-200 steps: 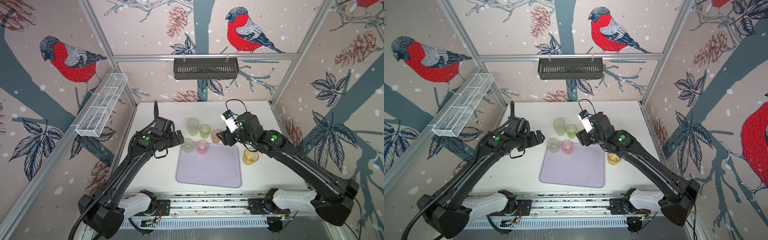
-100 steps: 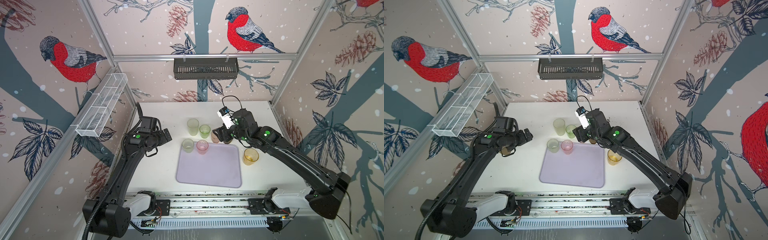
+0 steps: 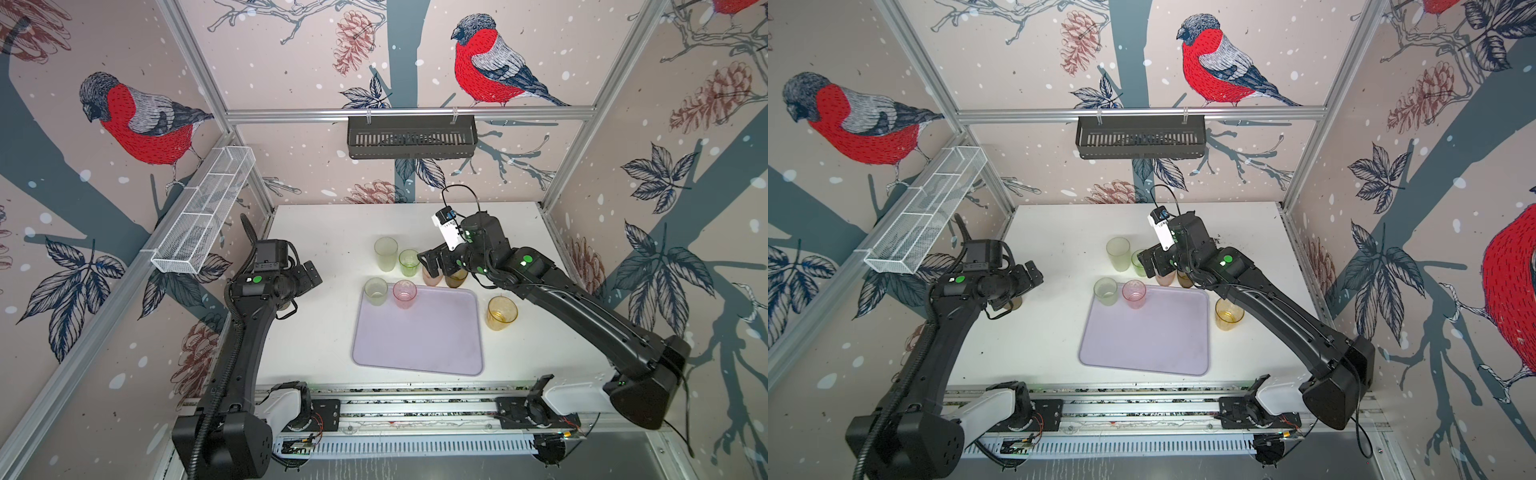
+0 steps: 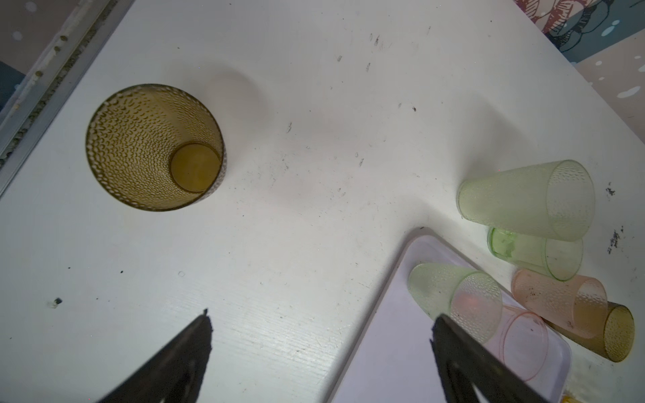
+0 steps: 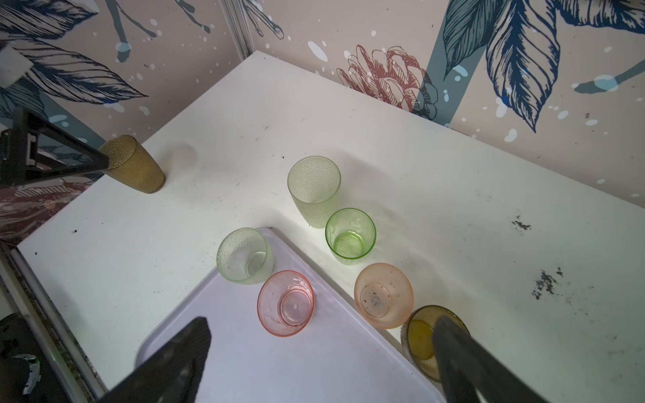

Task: Place the glasses into the tray
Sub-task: 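Raise the right gripper over the cups while the left gripper nears the olive cup, then lower the open left gripper over the olive cup's rim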

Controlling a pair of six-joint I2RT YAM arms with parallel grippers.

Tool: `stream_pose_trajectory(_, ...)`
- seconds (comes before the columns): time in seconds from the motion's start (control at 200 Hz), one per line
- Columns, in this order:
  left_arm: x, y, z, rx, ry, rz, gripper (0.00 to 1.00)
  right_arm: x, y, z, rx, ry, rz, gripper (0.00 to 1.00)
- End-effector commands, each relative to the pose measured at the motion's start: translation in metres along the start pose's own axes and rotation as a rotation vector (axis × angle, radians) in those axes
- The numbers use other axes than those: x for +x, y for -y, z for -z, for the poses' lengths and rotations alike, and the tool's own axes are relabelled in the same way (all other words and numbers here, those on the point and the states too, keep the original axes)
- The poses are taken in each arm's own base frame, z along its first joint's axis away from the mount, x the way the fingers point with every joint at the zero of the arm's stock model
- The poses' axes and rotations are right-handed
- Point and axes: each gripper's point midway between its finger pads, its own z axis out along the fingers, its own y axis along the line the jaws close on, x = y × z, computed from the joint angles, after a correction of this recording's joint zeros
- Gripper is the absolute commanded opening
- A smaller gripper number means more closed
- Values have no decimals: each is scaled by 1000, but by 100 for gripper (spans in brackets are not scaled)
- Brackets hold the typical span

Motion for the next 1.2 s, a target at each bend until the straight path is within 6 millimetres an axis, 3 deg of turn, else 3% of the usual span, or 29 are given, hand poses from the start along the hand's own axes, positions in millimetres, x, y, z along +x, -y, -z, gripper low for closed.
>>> stream_pose_trajectory(0.0, -2, -13, -2, -40, 14, 5, 98, -2, -1, 7, -3, 0, 4, 100)
stream_pose_trajectory(0.345, -13, -44, -4, -91, 37, 58, 98, -10, -3, 21, -6, 37, -20, 100)
stream_pose_trajectory(0.575, -26, -71, -1, -163, 86, 112, 98, -4, -4, 22, -5, 20, -17, 100)
stream_pose_trajectory(0.65, -20, -82, -4, -187, 88, 143, 97, -4, -4, 23, -3, 21, -19, 100)
stream_pose_trajectory(0.971, -15, -99, -15, -197, 87, 222, 97, -5, -5, 26, -8, 23, 3, 100)
stream_pose_trajectory(1.191, -27, -111, -20, -208, 100, 289, 93, -2, -10, 24, -38, 20, 5, 100)
